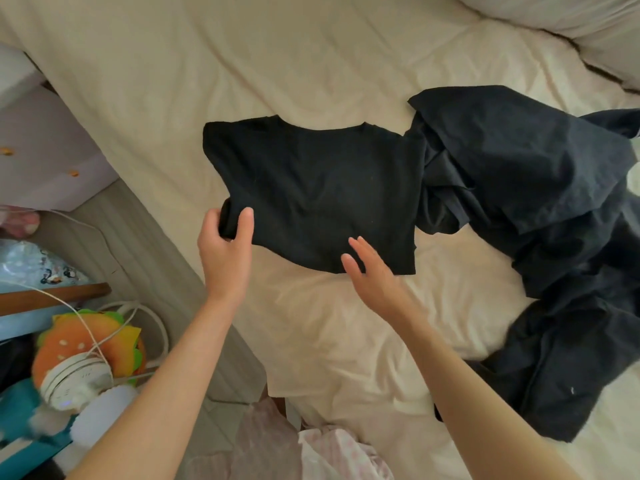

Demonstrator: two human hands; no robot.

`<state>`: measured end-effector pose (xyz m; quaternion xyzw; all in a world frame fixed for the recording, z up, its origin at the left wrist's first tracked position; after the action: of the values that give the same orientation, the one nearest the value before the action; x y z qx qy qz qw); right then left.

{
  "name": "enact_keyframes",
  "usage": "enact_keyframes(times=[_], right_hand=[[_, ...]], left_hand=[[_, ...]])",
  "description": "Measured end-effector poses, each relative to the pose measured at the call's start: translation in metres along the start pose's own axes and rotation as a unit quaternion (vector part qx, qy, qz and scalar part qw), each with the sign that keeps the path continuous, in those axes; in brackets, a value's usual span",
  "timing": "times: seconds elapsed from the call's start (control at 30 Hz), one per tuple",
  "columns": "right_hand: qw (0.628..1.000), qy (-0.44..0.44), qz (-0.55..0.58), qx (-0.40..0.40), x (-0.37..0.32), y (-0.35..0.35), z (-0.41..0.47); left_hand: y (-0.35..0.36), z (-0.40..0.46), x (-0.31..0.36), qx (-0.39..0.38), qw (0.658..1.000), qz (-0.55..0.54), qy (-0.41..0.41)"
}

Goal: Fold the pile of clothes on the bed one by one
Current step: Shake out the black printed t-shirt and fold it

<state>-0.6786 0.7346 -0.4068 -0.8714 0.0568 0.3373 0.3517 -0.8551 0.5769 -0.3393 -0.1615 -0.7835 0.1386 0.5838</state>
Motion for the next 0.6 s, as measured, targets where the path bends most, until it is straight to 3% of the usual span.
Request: enact_keyframes(times=[0.03,0.1,0.17,0.23,0.27,0.37,0.4,0.5,0.6], right_hand=[[0.993,0.07,0.094,-0.016,0.007,0.002,-0.001],[0.934,0.182,0.306,-0.007,0.019,-0.003,-0.002],[0.854,0.228,0.468,0.01,0.032,-0.017,-0.001],[0.794,0.243,0.556,0.038,0.046,-0.038,0.003],[0.793,0.241,0.557,0.054,0.051,-0.048,0.005],[0.898,0.198,0.389,0.056,0.056,-0.059,0.011],[0.906,0.203,0.368,0.056,0.057,-0.053,0.013],[0.893,0.256,0.36,0.085,0.078,-0.053,0.024],[0.922,0.252,0.268,0.123,0.087,-0.057,0.039]], left_hand=[[0.009,-0.007,0.014,-0.009,0.999,0.003,0.042],[0.035,-0.025,0.037,-0.05,0.993,-0.002,0.107],[0.068,-0.047,0.055,-0.113,0.974,0.026,0.196],[0.105,-0.078,0.059,-0.209,0.931,0.082,0.287],[0.123,-0.094,0.053,-0.259,0.902,0.128,0.32],[0.15,-0.121,0.002,-0.336,0.813,0.311,0.359],[0.145,-0.119,-0.017,-0.334,0.789,0.369,0.362],[0.129,-0.107,-0.052,-0.28,0.751,0.464,0.378],[0.114,-0.086,-0.053,-0.251,0.735,0.483,0.404]])
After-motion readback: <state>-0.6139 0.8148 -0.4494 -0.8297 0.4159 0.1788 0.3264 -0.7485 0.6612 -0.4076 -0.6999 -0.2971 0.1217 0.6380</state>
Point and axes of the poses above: each hand's wrist, its own z-axis towards the middle knuckle, its own y-axis out of the palm, x = y × z, the point moved 8 cm from there along z, towards the middle knuckle, and after that the axes turned 12 degrees about x, right-handed, at the moved point
